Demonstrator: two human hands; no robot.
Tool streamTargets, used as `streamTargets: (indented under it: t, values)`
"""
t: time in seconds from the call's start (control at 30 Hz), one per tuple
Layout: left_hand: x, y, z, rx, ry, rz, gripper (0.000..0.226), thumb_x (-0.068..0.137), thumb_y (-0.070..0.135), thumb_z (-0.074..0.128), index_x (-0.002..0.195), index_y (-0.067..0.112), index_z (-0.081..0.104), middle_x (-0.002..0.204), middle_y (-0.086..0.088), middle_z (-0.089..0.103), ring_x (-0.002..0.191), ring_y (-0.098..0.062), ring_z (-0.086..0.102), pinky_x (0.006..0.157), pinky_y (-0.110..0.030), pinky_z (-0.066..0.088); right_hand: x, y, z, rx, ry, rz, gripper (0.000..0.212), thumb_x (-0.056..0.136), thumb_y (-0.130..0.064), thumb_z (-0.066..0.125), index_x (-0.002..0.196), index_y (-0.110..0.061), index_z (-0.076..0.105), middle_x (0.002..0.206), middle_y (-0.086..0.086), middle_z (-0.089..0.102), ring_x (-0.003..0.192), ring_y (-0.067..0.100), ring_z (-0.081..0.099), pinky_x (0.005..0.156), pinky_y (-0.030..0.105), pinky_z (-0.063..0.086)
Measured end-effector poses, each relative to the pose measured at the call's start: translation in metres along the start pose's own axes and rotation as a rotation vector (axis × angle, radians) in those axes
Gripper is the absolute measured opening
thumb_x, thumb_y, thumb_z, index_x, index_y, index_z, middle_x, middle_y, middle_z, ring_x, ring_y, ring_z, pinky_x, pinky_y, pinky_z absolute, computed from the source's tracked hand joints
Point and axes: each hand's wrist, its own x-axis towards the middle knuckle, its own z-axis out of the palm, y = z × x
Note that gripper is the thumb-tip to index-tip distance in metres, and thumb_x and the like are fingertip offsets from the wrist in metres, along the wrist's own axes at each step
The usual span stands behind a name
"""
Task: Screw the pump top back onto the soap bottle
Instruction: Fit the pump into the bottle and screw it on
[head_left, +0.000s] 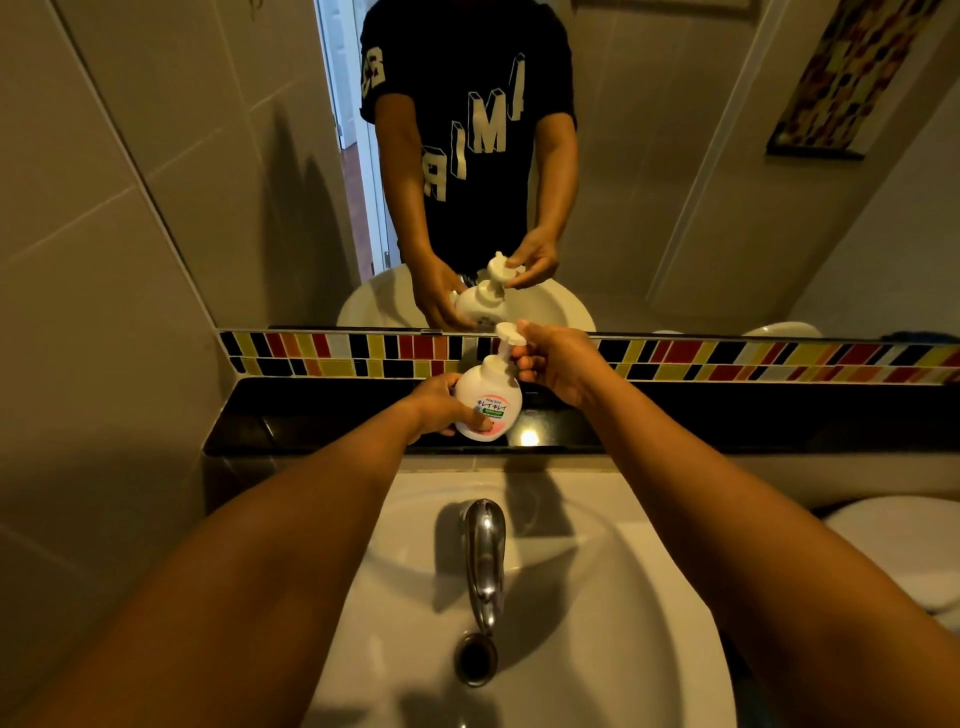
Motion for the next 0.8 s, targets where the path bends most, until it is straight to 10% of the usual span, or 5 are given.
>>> streamTargets:
  t: [0.8]
  values:
    - [0.0055,-0.0037,0.0032,0.004,-0.001,-0.002,0.064,0.067,0.010,0.087,0.124,0.014,0.060,0.122,-0.007,0.067,0.115,-0.027,0.061,0.094,-0.044,0.054,0.0018,-0.0040,0.0084,-0.025,0.025,-0.003,0.031,0.097,-0.013,0.055,0.123,0.004,0.060,0.072,0.009,0.061,0.057,0.014,0.054,0.056,0.025,0.049]
